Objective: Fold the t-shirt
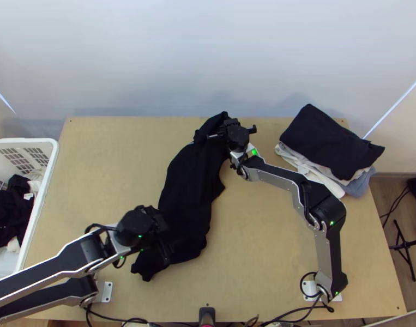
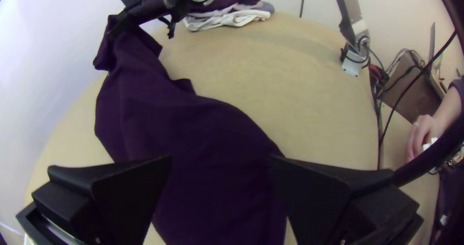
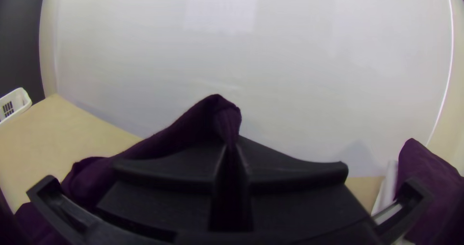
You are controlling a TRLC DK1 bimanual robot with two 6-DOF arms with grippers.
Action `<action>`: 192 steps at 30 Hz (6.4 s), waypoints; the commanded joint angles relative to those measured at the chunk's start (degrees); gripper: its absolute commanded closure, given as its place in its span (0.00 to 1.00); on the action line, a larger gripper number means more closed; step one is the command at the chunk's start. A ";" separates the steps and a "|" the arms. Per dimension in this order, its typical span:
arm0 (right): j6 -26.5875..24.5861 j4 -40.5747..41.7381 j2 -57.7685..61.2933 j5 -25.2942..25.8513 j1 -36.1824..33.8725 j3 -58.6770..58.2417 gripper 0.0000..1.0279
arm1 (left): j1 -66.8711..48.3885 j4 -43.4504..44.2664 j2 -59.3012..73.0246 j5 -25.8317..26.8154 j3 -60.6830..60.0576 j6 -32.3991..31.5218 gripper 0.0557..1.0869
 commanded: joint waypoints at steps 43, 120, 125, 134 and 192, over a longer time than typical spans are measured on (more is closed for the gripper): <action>0.17 -0.03 -0.26 1.51 -0.64 -1.29 0.97 | -6.85 22.36 24.87 -1.52 -0.43 -10.07 0.96; 2.28 -0.03 -2.63 3.88 2.26 -10.87 0.97 | 54.41 -35.65 39.72 31.97 28.75 -41.53 0.18; 2.54 -0.03 -2.46 3.97 2.26 -10.78 0.97 | 58.28 -34.24 40.34 31.97 28.84 -54.98 0.50; 2.45 -0.03 -2.19 3.97 2.52 -10.78 0.97 | 61.26 -32.13 42.27 30.03 28.66 -61.57 0.71; -1.33 -0.12 -0.96 5.82 3.31 -10.34 0.97 | 49.22 -21.59 46.58 29.07 25.94 -63.50 0.55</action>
